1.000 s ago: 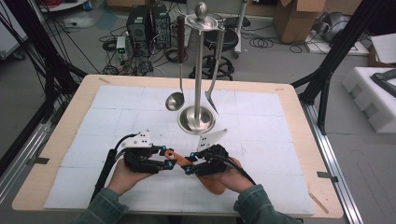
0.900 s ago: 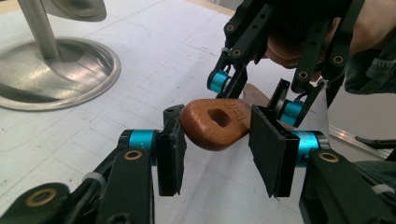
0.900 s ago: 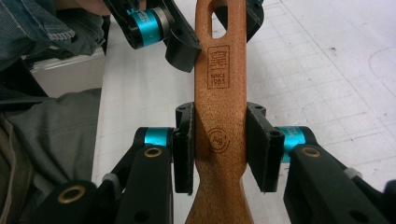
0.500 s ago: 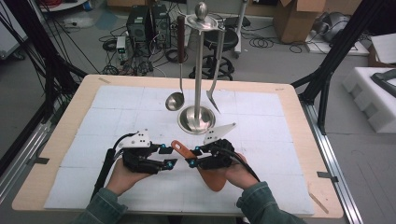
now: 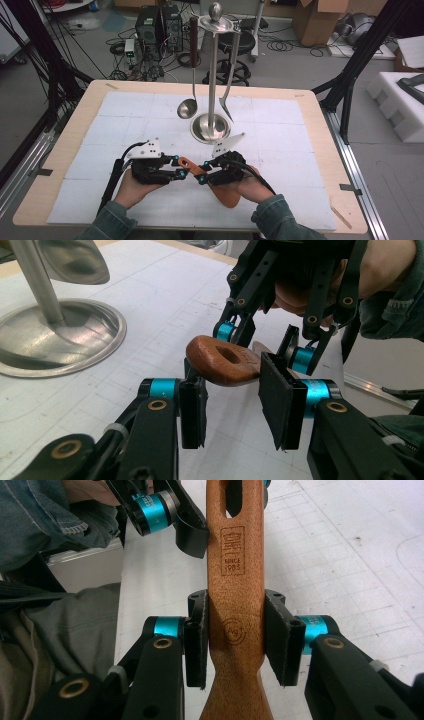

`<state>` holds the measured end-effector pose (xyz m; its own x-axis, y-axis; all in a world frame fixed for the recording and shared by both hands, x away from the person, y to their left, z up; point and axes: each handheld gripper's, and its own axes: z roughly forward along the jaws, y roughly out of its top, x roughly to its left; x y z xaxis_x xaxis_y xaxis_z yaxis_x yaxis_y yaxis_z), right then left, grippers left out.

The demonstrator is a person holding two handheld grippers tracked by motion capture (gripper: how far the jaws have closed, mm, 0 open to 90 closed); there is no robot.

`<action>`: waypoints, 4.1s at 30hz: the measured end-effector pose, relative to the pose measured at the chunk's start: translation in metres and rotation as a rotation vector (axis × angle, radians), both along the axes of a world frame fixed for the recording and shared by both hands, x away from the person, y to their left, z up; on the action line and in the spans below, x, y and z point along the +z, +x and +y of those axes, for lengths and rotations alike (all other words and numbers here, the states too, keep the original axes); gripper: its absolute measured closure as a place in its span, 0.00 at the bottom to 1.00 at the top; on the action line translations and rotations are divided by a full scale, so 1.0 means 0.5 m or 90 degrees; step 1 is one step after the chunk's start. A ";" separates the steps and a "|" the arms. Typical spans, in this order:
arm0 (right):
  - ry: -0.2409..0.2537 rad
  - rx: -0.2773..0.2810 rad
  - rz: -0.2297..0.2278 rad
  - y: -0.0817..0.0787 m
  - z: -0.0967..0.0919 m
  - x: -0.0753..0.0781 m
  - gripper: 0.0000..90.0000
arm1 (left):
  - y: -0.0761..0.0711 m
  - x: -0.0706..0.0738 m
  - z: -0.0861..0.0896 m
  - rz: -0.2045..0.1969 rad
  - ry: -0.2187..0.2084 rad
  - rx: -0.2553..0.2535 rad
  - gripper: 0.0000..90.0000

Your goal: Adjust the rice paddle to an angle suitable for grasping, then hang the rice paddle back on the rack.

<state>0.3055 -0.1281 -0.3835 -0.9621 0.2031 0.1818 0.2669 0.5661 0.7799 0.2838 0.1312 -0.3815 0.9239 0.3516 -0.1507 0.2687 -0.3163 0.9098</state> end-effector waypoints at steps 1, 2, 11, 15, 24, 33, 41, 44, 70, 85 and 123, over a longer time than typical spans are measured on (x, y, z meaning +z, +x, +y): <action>-0.001 0.001 0.003 -0.001 0.000 0.001 0.73 | -0.001 0.002 0.001 -0.001 0.003 -0.003 0.71; 0.001 0.001 0.005 -0.002 0.000 0.002 0.73 | -0.002 0.003 0.000 -0.003 0.002 -0.003 0.71; -0.007 -0.013 -0.036 -0.011 -0.003 0.016 0.75 | -0.001 0.013 0.001 -0.009 -0.004 0.007 0.71; -0.005 -0.026 -0.040 -0.014 -0.006 0.021 0.75 | -0.003 0.015 -0.002 -0.010 -0.013 0.000 0.70; 0.005 -0.013 -0.020 -0.014 -0.006 0.022 0.75 | -0.001 0.022 -0.003 -0.010 -0.012 -0.001 0.74; 0.009 -0.012 -0.018 -0.013 -0.012 0.028 0.78 | 0.000 0.025 -0.005 -0.012 -0.020 -0.006 0.75; 0.025 0.002 -0.010 -0.014 -0.024 0.042 0.88 | -0.002 0.032 -0.007 -0.018 -0.027 -0.006 0.78; 0.023 0.010 -0.009 -0.011 -0.020 0.038 0.88 | -0.002 0.033 -0.006 -0.018 -0.022 -0.008 0.78; 0.111 -0.038 -0.032 0.028 -0.082 0.063 0.93 | -0.019 0.039 0.073 -0.027 -0.012 0.020 0.55; 0.147 -0.108 -0.044 0.071 -0.126 0.079 0.93 | -0.024 0.015 0.130 -0.011 0.004 0.066 0.43; 0.206 -0.146 -0.086 0.121 -0.119 0.176 0.93 | -0.035 -0.015 0.192 -0.027 0.009 0.120 0.35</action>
